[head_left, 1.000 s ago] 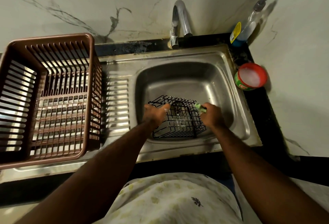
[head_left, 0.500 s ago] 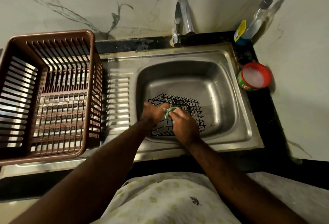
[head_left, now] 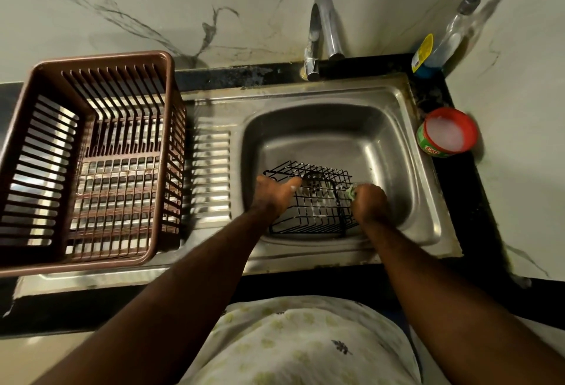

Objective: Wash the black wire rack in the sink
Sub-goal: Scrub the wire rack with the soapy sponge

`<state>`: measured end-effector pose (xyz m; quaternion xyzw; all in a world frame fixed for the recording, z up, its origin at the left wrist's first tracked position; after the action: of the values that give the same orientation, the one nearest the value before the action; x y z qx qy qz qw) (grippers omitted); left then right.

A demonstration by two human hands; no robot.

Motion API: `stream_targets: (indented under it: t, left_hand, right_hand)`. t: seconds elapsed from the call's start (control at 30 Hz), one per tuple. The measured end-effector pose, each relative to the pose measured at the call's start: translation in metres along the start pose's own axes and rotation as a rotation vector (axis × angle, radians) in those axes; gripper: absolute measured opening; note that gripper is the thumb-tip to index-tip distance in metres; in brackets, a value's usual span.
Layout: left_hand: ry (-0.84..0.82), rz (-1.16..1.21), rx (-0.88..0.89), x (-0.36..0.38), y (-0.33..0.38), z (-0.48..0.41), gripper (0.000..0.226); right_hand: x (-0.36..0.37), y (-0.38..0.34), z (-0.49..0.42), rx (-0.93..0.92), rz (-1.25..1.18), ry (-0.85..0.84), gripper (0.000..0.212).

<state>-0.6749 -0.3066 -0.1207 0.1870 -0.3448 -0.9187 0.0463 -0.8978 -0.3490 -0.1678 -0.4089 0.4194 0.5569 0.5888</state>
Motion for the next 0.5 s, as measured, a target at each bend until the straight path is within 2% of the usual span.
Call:
stream_targets:
  t: [0.1,0.23,0.37,0.5]
  left_hand:
    - [-0.010,0.066,0.016,0.002,0.003,-0.002,0.085]
    - [-0.003,0.066,0.041,0.004,0.001,-0.007,0.084]
    - [0.025,-0.010,0.109,0.004,0.007,-0.005,0.065]
    - [0.025,0.027,0.120,0.006,0.019,-0.010,0.088]
  right_hand:
    - [-0.007,-0.012,-0.003,0.004,-0.051,0.040,0.022]
    - [-0.010,-0.036,0.013,-0.092,-0.142,0.059,0.020]
    - [-0.026,-0.052,0.024,-0.297,-0.254,0.116,0.017]
    - [-0.036,-0.081,0.039,-0.457,-0.343,0.256,0.023]
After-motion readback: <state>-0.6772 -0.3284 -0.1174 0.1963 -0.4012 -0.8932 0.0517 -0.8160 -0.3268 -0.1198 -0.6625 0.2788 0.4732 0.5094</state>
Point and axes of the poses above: each hand's wrist, its own z-axis away from the middle knuckle, its own x-axis out of the palm, y = z × x, the point moved 1 cm from there along -z, towards the middle knuckle, and after that the axes turned 14 degrees about z, right-handed, at the moved point
